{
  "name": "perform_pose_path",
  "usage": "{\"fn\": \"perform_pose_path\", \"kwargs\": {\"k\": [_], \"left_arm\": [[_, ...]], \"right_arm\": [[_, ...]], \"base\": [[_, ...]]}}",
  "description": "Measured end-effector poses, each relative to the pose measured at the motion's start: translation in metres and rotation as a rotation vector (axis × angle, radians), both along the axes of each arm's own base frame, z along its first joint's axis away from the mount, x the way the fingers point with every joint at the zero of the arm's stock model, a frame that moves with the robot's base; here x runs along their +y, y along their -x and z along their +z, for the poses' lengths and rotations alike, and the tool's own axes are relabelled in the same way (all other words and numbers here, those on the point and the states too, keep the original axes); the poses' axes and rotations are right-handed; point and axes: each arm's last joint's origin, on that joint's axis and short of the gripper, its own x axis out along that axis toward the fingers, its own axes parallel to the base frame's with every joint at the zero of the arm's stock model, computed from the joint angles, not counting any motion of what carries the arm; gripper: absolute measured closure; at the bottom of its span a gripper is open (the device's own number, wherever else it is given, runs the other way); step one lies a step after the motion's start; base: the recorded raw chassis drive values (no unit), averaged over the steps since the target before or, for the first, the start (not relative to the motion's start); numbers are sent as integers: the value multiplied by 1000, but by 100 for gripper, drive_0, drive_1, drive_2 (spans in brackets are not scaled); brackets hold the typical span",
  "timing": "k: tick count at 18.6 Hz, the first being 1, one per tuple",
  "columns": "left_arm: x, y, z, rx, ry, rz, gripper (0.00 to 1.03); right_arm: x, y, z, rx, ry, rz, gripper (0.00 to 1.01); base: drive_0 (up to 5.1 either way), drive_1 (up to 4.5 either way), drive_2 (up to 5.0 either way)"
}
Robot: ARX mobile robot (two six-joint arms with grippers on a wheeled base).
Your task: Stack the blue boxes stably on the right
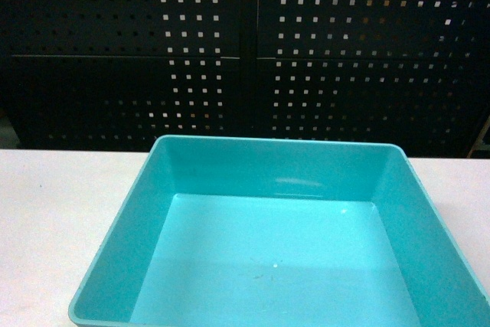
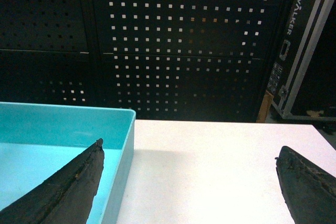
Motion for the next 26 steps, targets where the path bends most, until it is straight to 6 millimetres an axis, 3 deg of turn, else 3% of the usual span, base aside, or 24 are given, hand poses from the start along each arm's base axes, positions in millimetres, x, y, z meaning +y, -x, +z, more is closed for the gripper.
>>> {"fn": "perform_pose_path", "kwargs": {"k": [5,7,10,12,15,17,21,24,26], "left_arm": [[-6,1,1,-15,-2,9,5],[-18,2,3,-32,-7,-17,5],[-12,-9,9,-64,-5,30,5],[0,-25,14,-23,-6,38,5],[9,-62,59,-9,1,-68,5],[5,-89,69,76,39,-153,5],[-26,-141,66,214,7,-227,5],[-53,-175,49,366,-38,-258,5],[-67,-188,38,428,-64,-250,5]], "right_arm": [[-1,0,1,-18,3,4,3],[-16,0,8,-91,20,-26,3],[-23,-13,10,-74,26,27,3],[-16,-31,14,7,21,116,3],[-1,-62,43,36,57,186,3],[12,-85,53,66,77,226,3],[25,-138,61,163,132,261,3],[27,-169,41,287,150,275,3],[29,-181,22,367,172,297,3]], "base": [[0,0,0],[0,0,0],[0,0,0],[0,0,0],[0,0,0],[0,0,0],[0,0,0],[0,0,0],[0,0,0]]}}
